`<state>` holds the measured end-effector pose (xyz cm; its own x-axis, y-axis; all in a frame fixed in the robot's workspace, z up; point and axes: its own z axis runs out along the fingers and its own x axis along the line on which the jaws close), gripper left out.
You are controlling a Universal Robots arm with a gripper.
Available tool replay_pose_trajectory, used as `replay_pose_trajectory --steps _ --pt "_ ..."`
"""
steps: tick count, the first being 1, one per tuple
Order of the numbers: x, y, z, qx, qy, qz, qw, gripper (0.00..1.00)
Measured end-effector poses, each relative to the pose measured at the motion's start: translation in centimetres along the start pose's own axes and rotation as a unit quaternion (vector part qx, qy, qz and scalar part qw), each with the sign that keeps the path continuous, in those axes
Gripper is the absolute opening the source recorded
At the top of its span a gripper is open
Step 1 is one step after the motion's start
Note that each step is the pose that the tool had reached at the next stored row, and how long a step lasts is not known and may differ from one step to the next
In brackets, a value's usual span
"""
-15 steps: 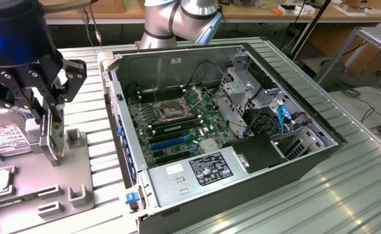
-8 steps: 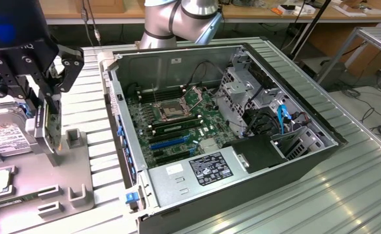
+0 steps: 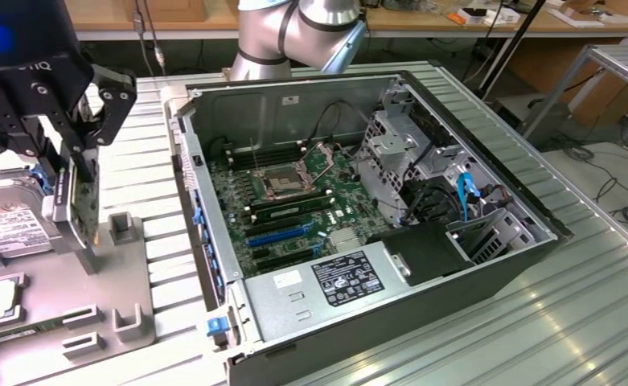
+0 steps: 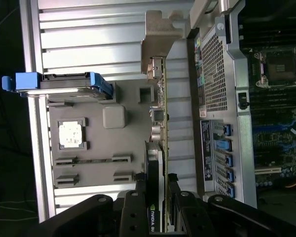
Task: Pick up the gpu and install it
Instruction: 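Pick up the gpu and move the gpu toward the slot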
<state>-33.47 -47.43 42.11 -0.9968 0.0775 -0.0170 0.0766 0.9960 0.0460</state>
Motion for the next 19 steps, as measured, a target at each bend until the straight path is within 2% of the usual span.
replay_pose_trajectory --steps 4,13,17,19 --pt "0.0 0.04 -0.92 0.0001 0.0005 0.0 1.0 0.27" --pt "-0.1 0.06 -0.92 -0.0008 0.0005 0.001 1.0 0.27" --pt "-0.8 0.13 -0.9 -0.0007 0.0006 0.0 1.0 0.27" --pt "-1.6 0.21 -0.89 -0.0007 0.0006 0.001 1.0 0.27"
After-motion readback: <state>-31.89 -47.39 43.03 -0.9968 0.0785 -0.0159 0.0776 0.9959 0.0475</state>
